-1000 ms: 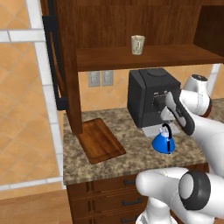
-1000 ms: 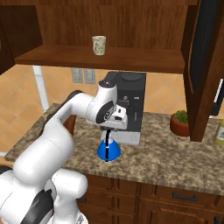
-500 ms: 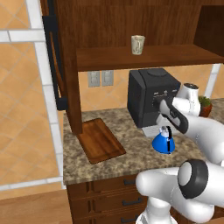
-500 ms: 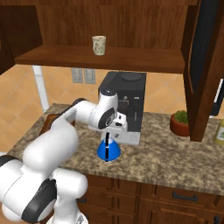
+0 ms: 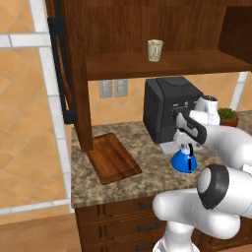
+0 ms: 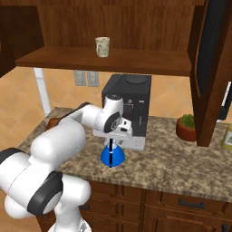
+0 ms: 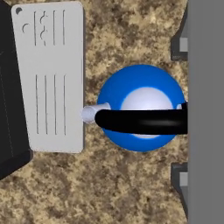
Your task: Pick the kettle from the counter and place it on the tray. Then pick the mug from the cabinet and place it on the tray. Then close the cabinet doors.
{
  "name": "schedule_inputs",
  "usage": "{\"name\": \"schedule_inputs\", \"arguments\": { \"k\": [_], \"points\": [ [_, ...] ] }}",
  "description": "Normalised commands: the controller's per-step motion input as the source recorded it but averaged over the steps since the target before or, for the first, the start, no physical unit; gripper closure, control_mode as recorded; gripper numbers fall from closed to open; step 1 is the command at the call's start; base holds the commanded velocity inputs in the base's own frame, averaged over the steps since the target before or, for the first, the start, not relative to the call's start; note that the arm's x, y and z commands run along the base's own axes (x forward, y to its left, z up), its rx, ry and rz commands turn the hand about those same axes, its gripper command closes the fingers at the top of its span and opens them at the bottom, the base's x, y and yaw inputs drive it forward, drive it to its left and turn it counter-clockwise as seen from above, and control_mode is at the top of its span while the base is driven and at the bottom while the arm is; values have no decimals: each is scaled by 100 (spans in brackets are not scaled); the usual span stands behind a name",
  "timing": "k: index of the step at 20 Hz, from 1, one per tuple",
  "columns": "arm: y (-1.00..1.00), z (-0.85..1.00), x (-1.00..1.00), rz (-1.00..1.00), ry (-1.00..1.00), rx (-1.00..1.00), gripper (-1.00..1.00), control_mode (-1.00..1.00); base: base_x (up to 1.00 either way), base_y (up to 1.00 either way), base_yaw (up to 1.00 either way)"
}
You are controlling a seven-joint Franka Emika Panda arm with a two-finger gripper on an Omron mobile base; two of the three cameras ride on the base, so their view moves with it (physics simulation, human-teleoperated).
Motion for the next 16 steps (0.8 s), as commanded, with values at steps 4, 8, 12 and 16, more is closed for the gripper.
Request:
{"name": "schedule_inputs", "arguments": {
  "k": [4,8,12,16],
  "points": [
    [0,0,0,0,0,0,100,-100,0,0,0],
    [31,0,-4,0,0,0,100,-100,0,0,0],
    [34,21,-24,1,0,0,100,-100,0,0,0],
    [60,87,-48,3,-4,0,100,-100,0,0,0]
  ]
}}
